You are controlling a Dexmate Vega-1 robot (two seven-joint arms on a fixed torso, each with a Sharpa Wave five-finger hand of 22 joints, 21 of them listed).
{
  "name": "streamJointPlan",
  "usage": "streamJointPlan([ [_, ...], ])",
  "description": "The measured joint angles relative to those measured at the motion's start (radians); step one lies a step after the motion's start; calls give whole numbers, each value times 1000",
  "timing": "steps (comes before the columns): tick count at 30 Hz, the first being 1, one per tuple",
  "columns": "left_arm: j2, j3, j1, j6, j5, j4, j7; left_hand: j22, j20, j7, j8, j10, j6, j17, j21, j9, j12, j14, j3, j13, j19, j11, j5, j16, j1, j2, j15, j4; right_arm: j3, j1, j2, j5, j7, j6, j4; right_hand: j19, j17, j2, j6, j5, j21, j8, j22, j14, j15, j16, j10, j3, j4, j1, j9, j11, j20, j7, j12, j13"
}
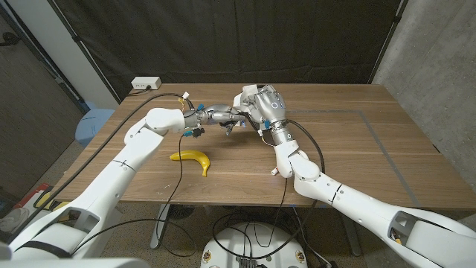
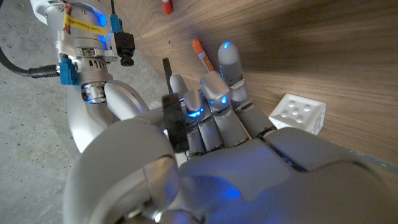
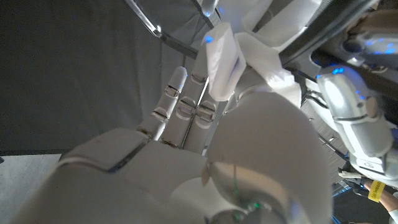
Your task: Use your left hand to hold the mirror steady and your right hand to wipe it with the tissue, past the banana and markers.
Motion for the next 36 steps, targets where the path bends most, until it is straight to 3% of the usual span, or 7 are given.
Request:
streamJointPlan([
  [7, -2, -5, 13, 8, 9, -6, 25, -5, 0, 4, 6, 0, -4, 0, 7, -5, 0, 0, 4, 0, 0, 0, 0, 0, 0, 0, 0, 4, 19, -6, 3, 21, -15, 6, -4, -2, 5, 3, 0, 0, 5, -3, 0, 0, 0, 0, 0, 3, 3, -3, 0, 0, 2, 0, 0, 3],
  [20, -57, -47, 40, 21, 7, 32, 128, -14, 5, 4, 10, 0, -4, -7, 8, -9, 0, 0, 9, 0, -5, 0, -4, 0, 0, 0, 0, 2, 143, -69, 8, 159, -60, 18, -67, -11, 9, 1, 2, 0, 19, -7, -5, 0, 0, -4, 0, 8, 0, -9, 6, 0, 0, -1, -8, 7],
  [25, -93, -70, 46, 19, -13, 66, 169, -19, 5, 4, 13, 0, -4, -13, 12, -9, 0, 0, 9, 0, -5, -1, -4, 0, 0, 0, 0, 2, 185, -91, 5, 173, -65, -31, -87, -10, 14, 1, 2, 0, 19, -9, -9, 0, 0, -4, 4, 8, 0, -9, 9, -4, 0, -1, -8, 7],
  [36, -157, -110, 37, 13, -84, 148, 184, -21, 5, 4, 17, 1, -4, -7, 22, -9, 0, 6, 11, 0, -5, -1, -7, -5, 0, 0, -2, 5, 203, -103, -14, 130, -8, -158, -104, -10, 18, 1, 1, 0, 30, -6, -9, 0, 0, -4, 9, 15, -1, -9, 10, 1, 0, -1, -8, 12],
])
